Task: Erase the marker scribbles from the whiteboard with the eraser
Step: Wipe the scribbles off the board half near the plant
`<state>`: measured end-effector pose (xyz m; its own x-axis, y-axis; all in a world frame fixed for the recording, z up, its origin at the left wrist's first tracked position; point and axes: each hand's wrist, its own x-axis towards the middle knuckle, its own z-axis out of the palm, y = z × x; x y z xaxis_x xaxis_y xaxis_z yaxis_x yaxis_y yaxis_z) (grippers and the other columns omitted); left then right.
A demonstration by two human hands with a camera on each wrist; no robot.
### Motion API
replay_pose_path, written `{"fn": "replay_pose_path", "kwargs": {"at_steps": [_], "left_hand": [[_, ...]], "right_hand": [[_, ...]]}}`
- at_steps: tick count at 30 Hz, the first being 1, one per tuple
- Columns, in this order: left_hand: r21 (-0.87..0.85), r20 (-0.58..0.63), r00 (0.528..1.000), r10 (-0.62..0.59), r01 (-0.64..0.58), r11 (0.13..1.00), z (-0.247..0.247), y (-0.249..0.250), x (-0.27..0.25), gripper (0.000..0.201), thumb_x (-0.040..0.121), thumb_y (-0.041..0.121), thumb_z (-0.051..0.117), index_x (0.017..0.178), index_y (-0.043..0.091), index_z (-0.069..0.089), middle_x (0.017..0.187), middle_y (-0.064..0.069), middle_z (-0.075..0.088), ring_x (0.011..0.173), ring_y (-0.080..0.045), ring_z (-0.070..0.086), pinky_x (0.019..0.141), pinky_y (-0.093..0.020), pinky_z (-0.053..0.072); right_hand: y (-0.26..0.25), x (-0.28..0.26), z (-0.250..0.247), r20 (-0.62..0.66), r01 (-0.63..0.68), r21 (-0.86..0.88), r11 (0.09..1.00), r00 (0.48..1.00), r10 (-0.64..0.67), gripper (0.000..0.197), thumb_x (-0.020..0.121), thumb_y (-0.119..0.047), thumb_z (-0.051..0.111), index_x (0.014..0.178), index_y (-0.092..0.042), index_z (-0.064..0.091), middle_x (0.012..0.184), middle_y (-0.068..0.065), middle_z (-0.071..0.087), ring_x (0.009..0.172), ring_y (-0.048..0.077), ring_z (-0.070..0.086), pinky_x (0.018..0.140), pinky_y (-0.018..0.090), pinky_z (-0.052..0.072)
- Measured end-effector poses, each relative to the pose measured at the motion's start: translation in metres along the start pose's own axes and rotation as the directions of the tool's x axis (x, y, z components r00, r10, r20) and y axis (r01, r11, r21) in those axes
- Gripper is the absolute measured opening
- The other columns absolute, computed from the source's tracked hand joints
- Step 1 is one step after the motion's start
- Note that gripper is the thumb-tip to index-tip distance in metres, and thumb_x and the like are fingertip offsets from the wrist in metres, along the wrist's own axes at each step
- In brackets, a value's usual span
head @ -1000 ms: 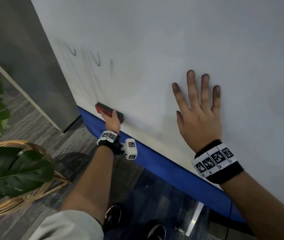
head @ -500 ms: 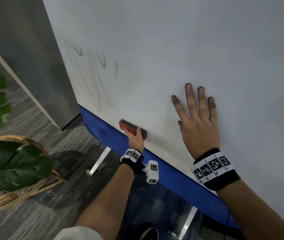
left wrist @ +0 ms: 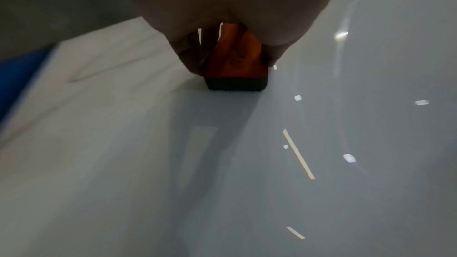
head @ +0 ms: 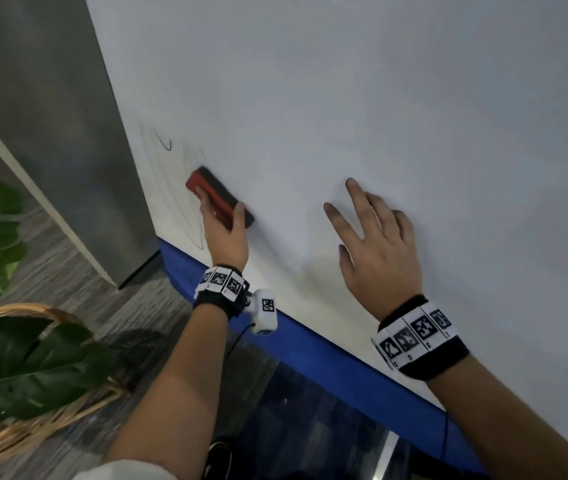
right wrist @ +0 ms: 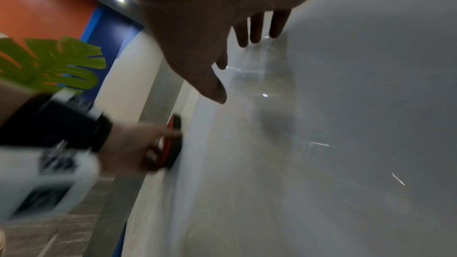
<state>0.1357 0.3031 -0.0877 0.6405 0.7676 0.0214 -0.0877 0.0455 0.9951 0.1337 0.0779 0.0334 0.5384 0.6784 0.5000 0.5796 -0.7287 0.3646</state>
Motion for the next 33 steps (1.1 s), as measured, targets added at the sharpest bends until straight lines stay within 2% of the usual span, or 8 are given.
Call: {"fn": "replay_pose_path", "kwargs": {"at_steps": [4,11,15,18,23,25,29,33], "left_hand": [[0.035,-0.031,0.986,-0.163,0.164,0.986,-0.006,-0.007,-0.005,0.074,0.101,0.032,0.059,0.16,0.028,0.015,0.145,-0.007,0.056,0.128,-0.023,0.058,0.102,-0.021,0.041],[0.17,0.163,0.917,0.364,-0.389,0.905,-0.007,0.044,0.023,0.078,0.095,0.043,0.064,0.159,0.03,0.021,0.134,0.009,0.051,0.125,-0.015,0.052,0.106,-0.03,0.045],[0.026,-0.069,0.998,-0.009,0.011,1.0,-0.037,0.025,0.075,0.075,0.102,0.035,0.057,0.161,0.028,0.012,0.151,-0.003,0.049,0.134,-0.021,0.052,0.106,-0.021,0.039],[0.056,-0.168,0.954,-0.249,0.261,0.964,-0.053,0.022,0.101,0.073,0.104,0.036,0.052,0.162,0.026,0.01,0.149,-0.007,0.052,0.134,-0.028,0.052,0.107,-0.025,0.036],[0.246,0.007,0.936,0.351,-0.342,0.907,-0.042,0.042,0.086,0.074,0.099,0.037,0.057,0.16,0.025,0.018,0.126,0.033,0.042,0.119,0.0,0.045,0.108,-0.021,0.037],[0.303,0.02,0.924,0.382,-0.37,0.878,-0.051,0.044,0.1,0.076,0.098,0.041,0.058,0.16,0.028,0.018,0.131,0.02,0.05,0.121,-0.003,0.046,0.108,-0.023,0.038],[0.089,-0.134,0.988,0.073,-0.061,0.994,-0.079,0.005,0.147,0.08,0.095,0.046,0.057,0.161,0.031,0.015,0.153,0.0,0.048,0.132,-0.013,0.052,0.117,-0.04,0.041],[-0.066,-0.186,0.966,-0.181,0.171,0.983,-0.076,-0.064,0.143,0.073,0.103,0.033,0.053,0.162,0.027,0.01,0.156,-0.004,0.042,0.133,-0.015,0.046,0.119,-0.037,0.035]], "right_hand": [[-0.014,0.054,-0.014,-0.066,0.028,-0.011,1.0,0.997,-0.028,0.068,0.083,-0.009,0.069,0.146,-0.023,0.051,0.164,0.013,0.029,0.148,0.034,0.029,0.119,0.047,0.019],[-0.035,0.096,-0.016,-0.048,-0.004,-0.061,0.998,0.999,0.002,0.075,0.088,-0.013,0.067,0.155,-0.023,0.037,0.169,0.016,0.008,0.155,0.041,0.006,0.126,0.054,0.0],[-0.038,0.093,-0.003,-0.016,-0.024,-0.111,0.994,1.0,0.023,0.081,0.088,-0.013,0.069,0.158,-0.023,0.03,0.17,0.015,-0.001,0.154,0.04,-0.004,0.124,0.052,-0.01],[-0.046,0.094,0.002,-0.001,-0.051,-0.12,0.992,0.999,0.051,0.082,0.091,-0.025,0.068,0.16,-0.023,0.024,0.169,0.016,-0.003,0.152,0.039,-0.01,0.123,0.052,-0.013],[-0.06,0.096,0.012,0.013,-0.088,-0.105,0.991,0.996,0.09,0.088,0.092,-0.036,0.067,0.162,-0.024,0.017,0.168,0.017,-0.008,0.151,0.04,-0.014,0.121,0.056,-0.014],[-0.06,0.095,0.017,0.006,-0.076,-0.104,0.992,0.997,0.077,0.089,0.092,-0.036,0.067,0.162,-0.024,0.015,0.168,0.016,-0.007,0.151,0.039,-0.015,0.121,0.054,-0.016],[-0.058,0.092,0.024,-0.004,-0.061,-0.144,0.988,0.998,0.061,0.087,0.094,-0.036,0.065,0.163,-0.024,0.013,0.169,0.014,-0.005,0.15,0.037,-0.017,0.121,0.051,-0.02],[-0.062,0.09,0.03,-0.011,-0.057,-0.141,0.988,0.998,0.056,0.086,0.095,-0.036,0.065,0.163,-0.024,0.013,0.168,0.014,-0.003,0.151,0.037,-0.014,0.122,0.052,-0.018]]}}
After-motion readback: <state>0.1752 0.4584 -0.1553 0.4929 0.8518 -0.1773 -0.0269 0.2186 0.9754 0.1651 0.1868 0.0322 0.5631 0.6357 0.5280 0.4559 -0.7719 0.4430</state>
